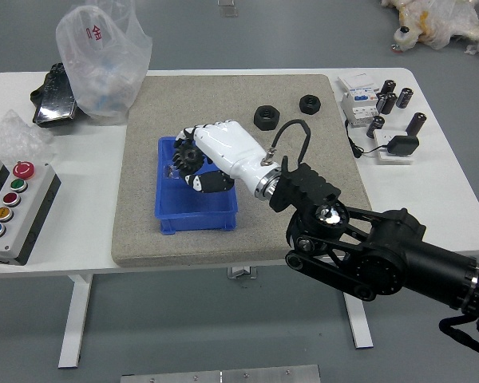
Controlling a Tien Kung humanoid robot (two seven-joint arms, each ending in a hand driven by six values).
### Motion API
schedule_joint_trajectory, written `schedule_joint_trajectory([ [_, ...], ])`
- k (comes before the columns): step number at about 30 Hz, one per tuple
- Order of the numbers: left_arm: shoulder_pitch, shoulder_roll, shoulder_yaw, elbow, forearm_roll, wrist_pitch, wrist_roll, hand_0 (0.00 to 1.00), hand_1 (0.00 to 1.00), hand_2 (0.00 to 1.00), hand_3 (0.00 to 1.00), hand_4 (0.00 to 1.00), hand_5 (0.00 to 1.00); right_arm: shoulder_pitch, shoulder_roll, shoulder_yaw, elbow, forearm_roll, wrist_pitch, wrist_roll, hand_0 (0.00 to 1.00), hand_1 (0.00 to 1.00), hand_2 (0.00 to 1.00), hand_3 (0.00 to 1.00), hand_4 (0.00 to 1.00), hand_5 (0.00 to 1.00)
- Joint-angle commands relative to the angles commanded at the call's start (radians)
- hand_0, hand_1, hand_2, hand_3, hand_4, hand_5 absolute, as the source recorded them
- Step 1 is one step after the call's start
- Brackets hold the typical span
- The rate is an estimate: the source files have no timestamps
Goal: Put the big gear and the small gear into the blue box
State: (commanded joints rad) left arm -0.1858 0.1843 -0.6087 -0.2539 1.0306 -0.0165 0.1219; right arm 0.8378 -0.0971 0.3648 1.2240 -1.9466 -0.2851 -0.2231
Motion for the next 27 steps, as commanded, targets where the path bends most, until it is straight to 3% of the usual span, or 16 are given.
schedule_joint_trajectory([
  [5,0.0,0.001,-0.01,-0.001,0.011,-0.003,0.005,0.675,0.669,0.627,0.694,0.731,0.299,0.019,0.035,-0.049,-0.076,-0.038,0.027,0.001,0.373,0.484,0.578,0.66,0.32,0.151],
  [6,0.0,0.001,-0.01,-0.001,0.012,-0.003,0.005,0.676,0.669,0.627,0.694,0.731,0.3,0.019,0.037,-0.051,-0.081,-0.039,0.031,0.002,0.492,0.62,0.665,0.681,0.59,0.28],
  [11,0.001,0.002,-0.018,-0.001,0.02,-0.006,0.009,0.676,0.669,0.627,0.694,0.731,0.3,0.021,0.044,-0.057,-0.117,-0.05,0.068,-0.001,0.492,0.62,0.665,0.681,0.59,0.28],
  [12,0.0,0.002,-0.017,-0.001,0.019,-0.006,0.009,0.677,0.669,0.627,0.693,0.731,0.3,0.021,0.044,-0.06,-0.123,-0.05,0.075,-0.001,0.666,0.763,0.776,0.73,0.733,0.297],
  [17,-0.003,0.001,-0.014,-0.002,0.017,-0.006,0.008,0.677,0.669,0.627,0.693,0.731,0.3,0.02,0.044,-0.072,-0.134,-0.047,0.09,-0.003,0.666,0.763,0.776,0.73,0.733,0.297],
  [18,-0.003,0.001,-0.014,-0.002,0.018,-0.006,0.008,0.676,0.669,0.626,0.693,0.731,0.3,0.02,0.045,-0.074,-0.134,-0.046,0.09,-0.003,0.714,0.805,0.808,0.802,0.848,0.36],
  [23,-0.003,0.0,-0.018,-0.003,0.023,-0.008,0.01,0.676,0.669,0.626,0.693,0.731,0.3,0.021,0.046,-0.078,-0.132,-0.04,0.101,-0.004,0.714,0.805,0.808,0.802,0.848,0.36],
  [24,-0.003,0.0,-0.019,-0.003,0.024,-0.008,0.01,0.676,0.669,0.627,0.693,0.731,0.3,0.021,0.047,-0.079,-0.132,-0.039,0.102,-0.005,0.726,0.811,0.812,0.813,0.917,0.411],
  [27,-0.003,0.0,-0.02,-0.003,0.026,-0.008,0.01,0.676,0.669,0.627,0.693,0.731,0.3,0.015,0.045,-0.072,-0.126,-0.032,0.098,-0.003,0.726,0.811,0.812,0.813,0.917,0.411],
])
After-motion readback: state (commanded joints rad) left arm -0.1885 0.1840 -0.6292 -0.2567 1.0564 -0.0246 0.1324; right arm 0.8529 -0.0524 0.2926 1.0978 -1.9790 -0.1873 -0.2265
